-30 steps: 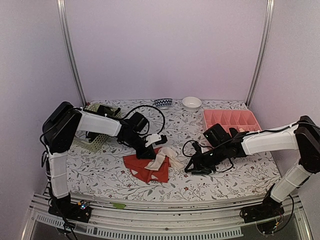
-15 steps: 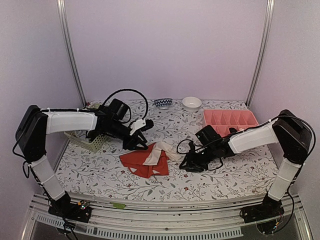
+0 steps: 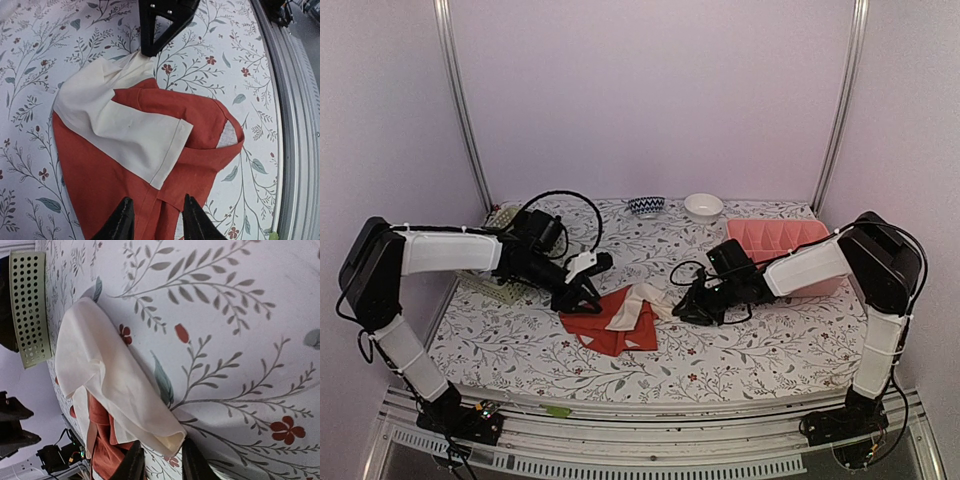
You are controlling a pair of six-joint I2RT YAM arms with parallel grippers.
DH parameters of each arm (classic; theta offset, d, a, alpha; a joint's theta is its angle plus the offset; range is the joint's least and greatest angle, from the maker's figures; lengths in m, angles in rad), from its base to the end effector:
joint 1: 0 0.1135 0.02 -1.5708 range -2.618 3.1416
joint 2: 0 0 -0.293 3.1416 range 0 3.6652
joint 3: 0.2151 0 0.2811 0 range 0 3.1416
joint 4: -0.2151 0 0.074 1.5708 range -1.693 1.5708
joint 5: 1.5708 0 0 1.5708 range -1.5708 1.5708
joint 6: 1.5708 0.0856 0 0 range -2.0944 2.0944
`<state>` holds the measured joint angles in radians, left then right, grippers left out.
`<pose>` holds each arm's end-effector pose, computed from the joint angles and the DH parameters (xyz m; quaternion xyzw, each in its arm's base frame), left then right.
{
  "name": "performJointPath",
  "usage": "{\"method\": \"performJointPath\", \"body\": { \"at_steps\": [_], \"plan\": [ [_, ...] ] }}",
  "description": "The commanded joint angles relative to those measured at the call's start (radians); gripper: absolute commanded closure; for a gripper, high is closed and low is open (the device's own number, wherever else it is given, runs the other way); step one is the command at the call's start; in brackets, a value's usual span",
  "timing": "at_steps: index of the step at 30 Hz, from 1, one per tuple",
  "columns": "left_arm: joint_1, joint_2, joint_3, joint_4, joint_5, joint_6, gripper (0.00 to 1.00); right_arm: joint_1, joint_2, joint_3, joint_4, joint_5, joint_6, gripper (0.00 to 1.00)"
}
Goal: Roll the underwear
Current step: Pick up the underwear from the center of the board.
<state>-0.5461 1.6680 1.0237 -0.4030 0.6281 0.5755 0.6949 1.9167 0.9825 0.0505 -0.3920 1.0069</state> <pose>0.2949 -0.2381 0.1641 0.5563 0.7355 -0.2947 0.2505 0.3078 0.2991 0.0856 0.0787 0.9225 0.3693 0.0800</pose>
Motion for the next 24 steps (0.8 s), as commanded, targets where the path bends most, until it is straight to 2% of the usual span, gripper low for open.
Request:
{"method": "performJointPath", "body": {
  "at_steps": [1,5,6,15,24],
  "plan": [
    [-0.049,-0.032,-0.046,0.017,-0.005,0.092,0.67,-0.015,0.054,-0.007,-0.054,0.071,0.03,0.79],
    [-0.125,-0.011,-0.048,0.084,-0.1,0.11,0.69,-0.02,0.063,-0.001,-0.051,0.071,0.032,0.98],
    [-0.138,-0.002,-0.043,0.097,-0.113,0.116,0.7,-0.02,0.064,0.001,-0.051,0.07,0.032,1.0],
    [-0.213,0.092,-0.019,0.137,-0.173,0.199,0.74,-0.021,0.067,0.014,-0.05,0.074,0.029,1.0],
    [-0.231,0.164,0.014,0.19,-0.227,0.177,0.73,-0.021,0.068,0.019,-0.053,0.074,0.024,1.0]
  ]
}}
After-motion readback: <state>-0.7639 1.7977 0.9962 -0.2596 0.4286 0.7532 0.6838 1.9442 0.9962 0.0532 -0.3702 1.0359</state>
